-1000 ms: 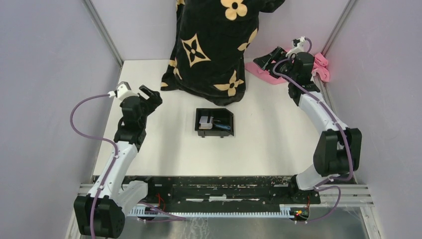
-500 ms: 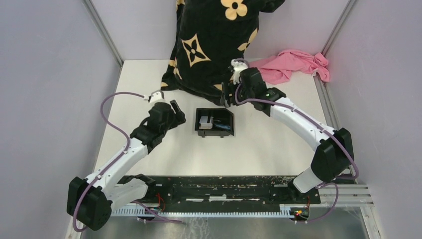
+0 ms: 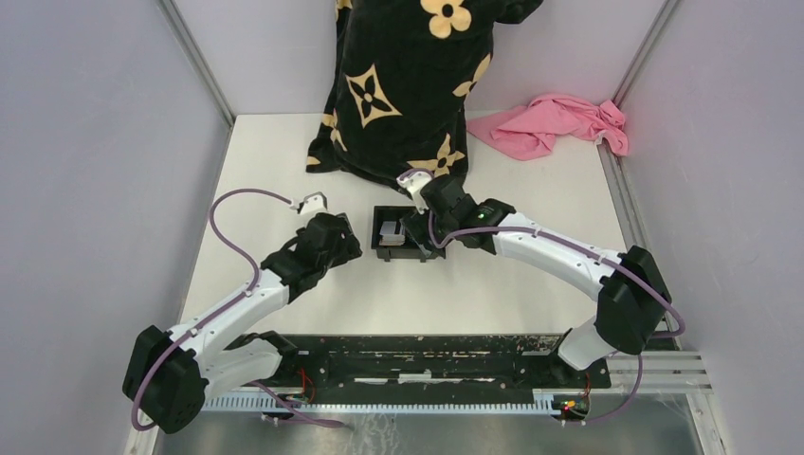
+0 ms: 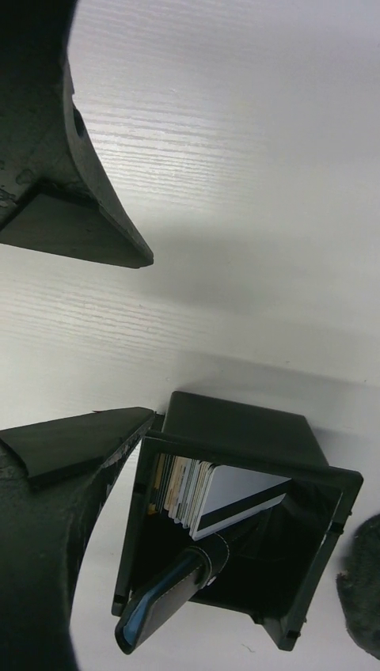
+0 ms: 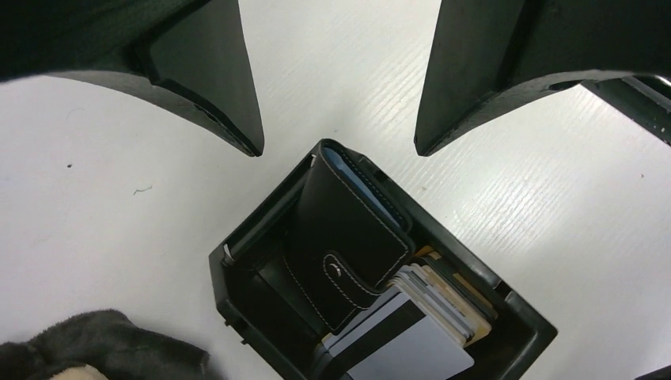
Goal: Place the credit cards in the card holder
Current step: Pick up the card holder from the storage box.
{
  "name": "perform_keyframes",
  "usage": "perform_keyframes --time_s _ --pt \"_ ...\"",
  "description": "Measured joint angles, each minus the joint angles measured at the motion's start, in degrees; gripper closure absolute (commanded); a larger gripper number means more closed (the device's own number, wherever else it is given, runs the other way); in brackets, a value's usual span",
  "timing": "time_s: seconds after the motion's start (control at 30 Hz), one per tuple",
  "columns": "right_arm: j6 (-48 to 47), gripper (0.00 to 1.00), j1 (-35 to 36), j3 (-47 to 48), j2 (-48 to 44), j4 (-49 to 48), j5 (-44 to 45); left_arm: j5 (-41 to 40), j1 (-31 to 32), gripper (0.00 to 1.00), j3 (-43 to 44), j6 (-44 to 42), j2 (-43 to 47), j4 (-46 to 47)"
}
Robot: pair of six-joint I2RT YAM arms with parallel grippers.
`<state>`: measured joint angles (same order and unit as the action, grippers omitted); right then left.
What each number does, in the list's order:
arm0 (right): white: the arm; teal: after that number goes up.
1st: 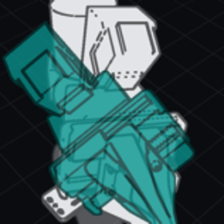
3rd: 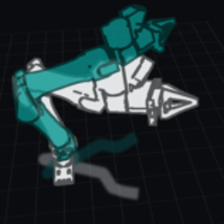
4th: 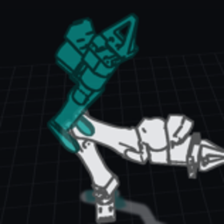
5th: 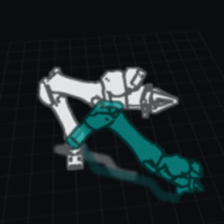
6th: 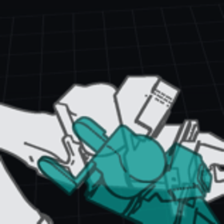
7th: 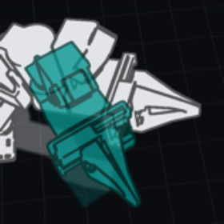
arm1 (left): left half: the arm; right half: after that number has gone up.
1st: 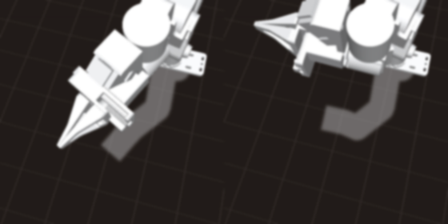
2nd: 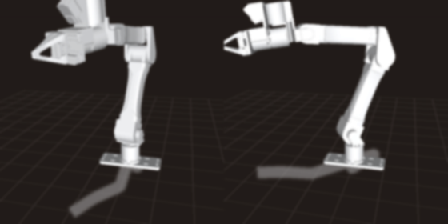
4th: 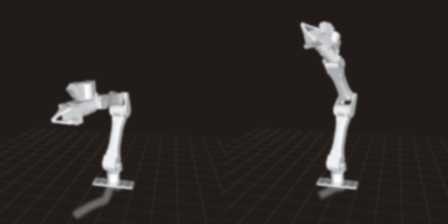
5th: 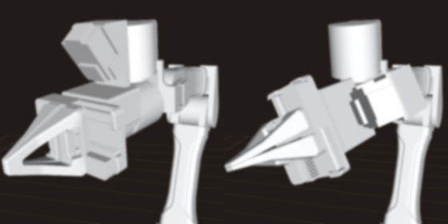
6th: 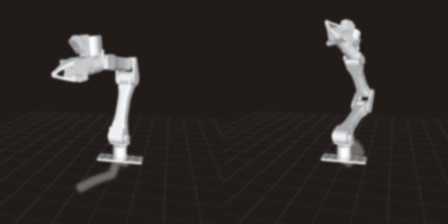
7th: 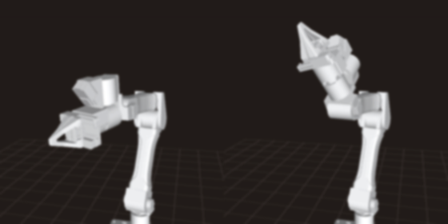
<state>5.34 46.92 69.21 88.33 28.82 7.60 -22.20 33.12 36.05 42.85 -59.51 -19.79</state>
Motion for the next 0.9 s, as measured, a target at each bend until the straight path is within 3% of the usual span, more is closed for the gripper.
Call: perform_keyframes --time_s 0.9 --pt "-7.6 0.27 2.6 4.2 8.2 -0.2 -0.2 -0.8 2.0 0.28 -0.8 0.2 -0.9 0.1"
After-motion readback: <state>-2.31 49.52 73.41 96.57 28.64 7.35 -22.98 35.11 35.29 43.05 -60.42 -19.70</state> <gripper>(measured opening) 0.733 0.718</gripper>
